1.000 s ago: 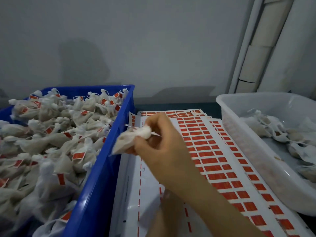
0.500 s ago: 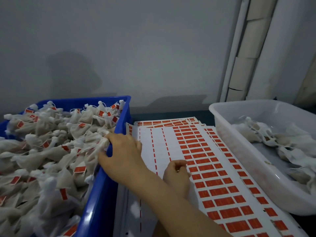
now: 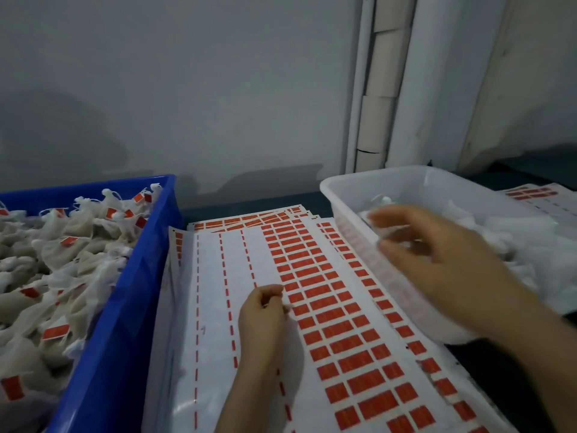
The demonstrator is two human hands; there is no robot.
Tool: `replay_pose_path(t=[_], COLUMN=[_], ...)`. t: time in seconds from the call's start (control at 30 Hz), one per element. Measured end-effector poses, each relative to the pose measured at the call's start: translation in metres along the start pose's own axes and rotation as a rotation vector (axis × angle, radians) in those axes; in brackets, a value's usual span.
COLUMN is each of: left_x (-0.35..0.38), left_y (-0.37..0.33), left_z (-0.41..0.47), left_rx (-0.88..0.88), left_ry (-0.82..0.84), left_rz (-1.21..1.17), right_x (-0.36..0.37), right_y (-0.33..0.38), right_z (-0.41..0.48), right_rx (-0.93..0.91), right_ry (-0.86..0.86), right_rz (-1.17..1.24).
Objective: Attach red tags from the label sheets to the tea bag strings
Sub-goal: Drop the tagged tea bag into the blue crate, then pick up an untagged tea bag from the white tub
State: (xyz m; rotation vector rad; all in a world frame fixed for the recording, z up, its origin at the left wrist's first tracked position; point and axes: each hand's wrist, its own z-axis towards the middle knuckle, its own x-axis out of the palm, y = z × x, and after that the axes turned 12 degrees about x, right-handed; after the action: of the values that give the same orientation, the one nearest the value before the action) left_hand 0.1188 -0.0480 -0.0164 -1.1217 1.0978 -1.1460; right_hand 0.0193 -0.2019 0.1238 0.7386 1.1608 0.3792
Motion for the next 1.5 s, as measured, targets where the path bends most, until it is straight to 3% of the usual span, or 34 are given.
replay_pose_path(t=[0.07,0.17,0.27,0.47,0.67,0.9,1.0,1.1,1.17,1.37,1.5], left_x=[-0.001,0.001,0.001,0.001,0.000,0.001,0.001,0.001,0.001,0.000,0.000], left_y=[0.001,0.004,0.006,0.008,0.010,0.010,0.009,0.008,0.007,0.004,-0.004], left_z=[0.001,0.005,0.005,0.005,0.005,0.006,0.006,0.006,0.006,0.005,0.004], left_rx=[0.008,0.014,0.005,0.053,0.062,0.067,0.063,0.056,0.053,0.045,0.074], left_ry=[0.005,-0.008,-0.021,-0.002,-0.003,-0.004,-0.005,-0.003,-0.002,0.016,0.035], left_rz=[0.039,0.075,0.098,0.151,0.142,0.151,0.142,0.126,0.129,0.132,0.089], right_x=[-0.036,-0.069,-0.073,-0.065,-0.050,-0.048,-0.046,-0.046,-0.048,-0.041,-0.020], right_y=[-0.042,-0.102,-0.134,-0.143,-0.137,-0.146,-0.145,-0.136,-0.126,-0.066,-0.020], right_z=[0.014,0.036,0.042,0.041,0.059,0.057,0.053,0.047,0.043,0.034,0.032], right_rx=[0.137,0.445,0.523,0.519,0.570,0.505,0.377,0.267,0.190,0.042,0.005], right_ry=[-0.005,0.286,0.441,0.334,0.311,0.014,-0.241,-0.431,-0.462,-0.458,-0.355], right_rz=[-0.252,-0.637,-0.652,-0.530,-0.726,-0.718,-0.842,-0.716,-0.514,-0.078,0.267])
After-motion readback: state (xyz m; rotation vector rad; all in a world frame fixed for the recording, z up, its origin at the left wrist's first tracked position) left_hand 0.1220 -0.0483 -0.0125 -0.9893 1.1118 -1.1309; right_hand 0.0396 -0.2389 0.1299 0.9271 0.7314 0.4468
